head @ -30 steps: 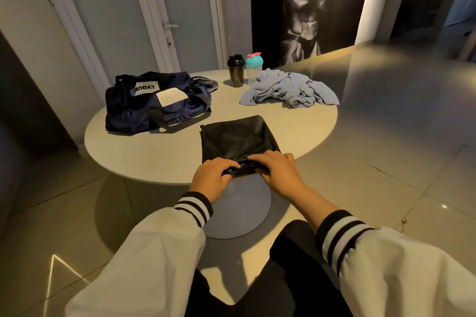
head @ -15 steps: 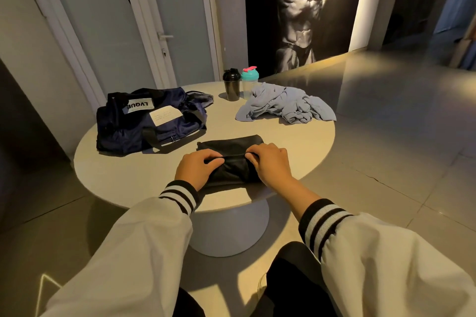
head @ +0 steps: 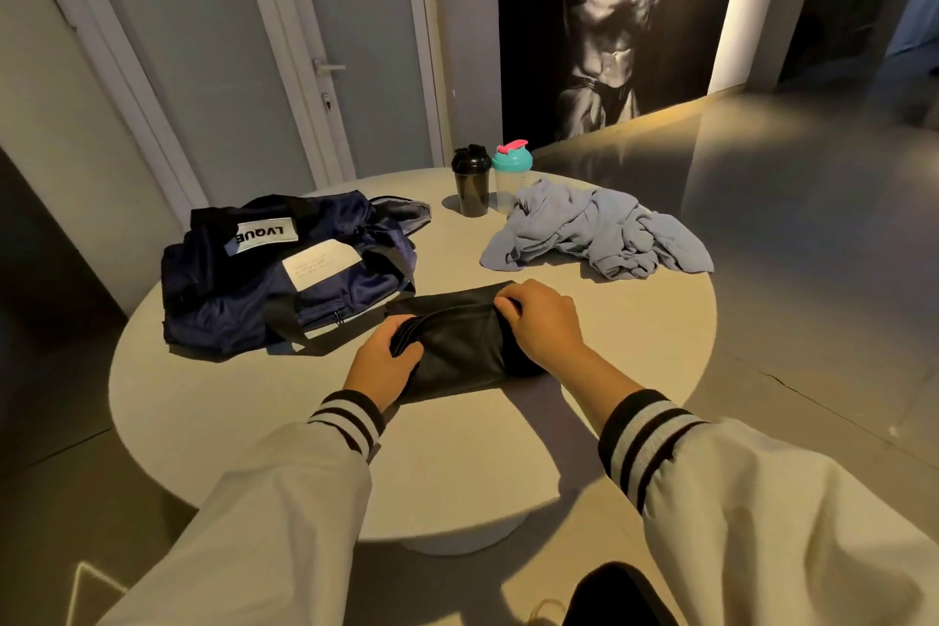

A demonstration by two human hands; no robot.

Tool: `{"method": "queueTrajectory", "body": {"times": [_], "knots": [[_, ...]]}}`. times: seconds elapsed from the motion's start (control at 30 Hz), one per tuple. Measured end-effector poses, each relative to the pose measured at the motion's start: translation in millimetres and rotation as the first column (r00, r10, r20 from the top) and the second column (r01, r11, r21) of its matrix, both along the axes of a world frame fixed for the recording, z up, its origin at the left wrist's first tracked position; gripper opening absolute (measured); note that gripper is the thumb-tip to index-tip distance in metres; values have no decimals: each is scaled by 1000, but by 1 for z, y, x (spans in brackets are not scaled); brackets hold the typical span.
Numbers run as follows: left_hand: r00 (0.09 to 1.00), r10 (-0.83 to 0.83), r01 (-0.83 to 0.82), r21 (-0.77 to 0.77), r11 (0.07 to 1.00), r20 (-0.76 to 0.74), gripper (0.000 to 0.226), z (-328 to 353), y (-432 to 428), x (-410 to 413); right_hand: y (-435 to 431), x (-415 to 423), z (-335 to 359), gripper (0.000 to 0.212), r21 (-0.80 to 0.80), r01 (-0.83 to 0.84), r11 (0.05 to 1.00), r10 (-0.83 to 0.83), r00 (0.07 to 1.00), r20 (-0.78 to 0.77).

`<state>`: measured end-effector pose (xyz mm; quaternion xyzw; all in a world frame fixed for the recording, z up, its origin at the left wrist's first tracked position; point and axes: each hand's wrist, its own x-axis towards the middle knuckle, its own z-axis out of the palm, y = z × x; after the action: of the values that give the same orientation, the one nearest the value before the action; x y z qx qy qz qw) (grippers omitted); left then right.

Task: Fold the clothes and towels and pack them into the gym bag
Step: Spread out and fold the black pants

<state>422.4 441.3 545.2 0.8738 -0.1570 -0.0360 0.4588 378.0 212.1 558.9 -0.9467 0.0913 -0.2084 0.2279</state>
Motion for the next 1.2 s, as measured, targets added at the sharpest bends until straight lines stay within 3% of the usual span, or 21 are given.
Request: {"method": "queueTrajectory", "body": {"times": [0.1, 0.17, 0.3, 0.43, 0.57, 0.73, 0.9, 1.0, 1.2], "knots": [[998, 67, -67, -29, 997, 12, 36, -12, -2, 16, -1, 25, -1, 30, 100, -74, 992, 80, 995, -63], [992, 120, -118, -56, 991, 49, 35, -19, -1, 25, -3, 34, -1, 33, 269, -94, 959, 125, 987, -101], [971, 239, -234, -167, 958, 10, 30, -31, -2, 42, -12, 28, 0, 48, 680, -127, 722, 227, 972, -59], [958, 283, -285, -218, 933, -41, 31, -35, -6, 50, -14, 12, -25, 51, 747, -70, 661, 109, 994, -3], [955, 278, -294, -247, 923, -98, 43, -36, -5, 50, -3, 8, -50, 34, 547, -21, 837, -19, 998, 66], [983, 156, -176, -271, 946, -94, 59, -27, 0, 23, 13, -11, -57, 22, 436, -34, 899, 7, 998, 63], [999, -5, -7, -243, 970, -48, 76, -27, 6, -4, 19, -31, -61, 41, 192, -40, 981, 18, 993, 117], [999, 29, -24, -249, 968, 19, 72, -28, 9, -18, 25, -50, -60, 51, 134, -60, 989, 40, 989, 142], [985, 154, -128, -252, 959, 84, 58, -31, 10, -24, 27, -53, -59, 56, 79, 47, 996, -47, 999, 6]]}}
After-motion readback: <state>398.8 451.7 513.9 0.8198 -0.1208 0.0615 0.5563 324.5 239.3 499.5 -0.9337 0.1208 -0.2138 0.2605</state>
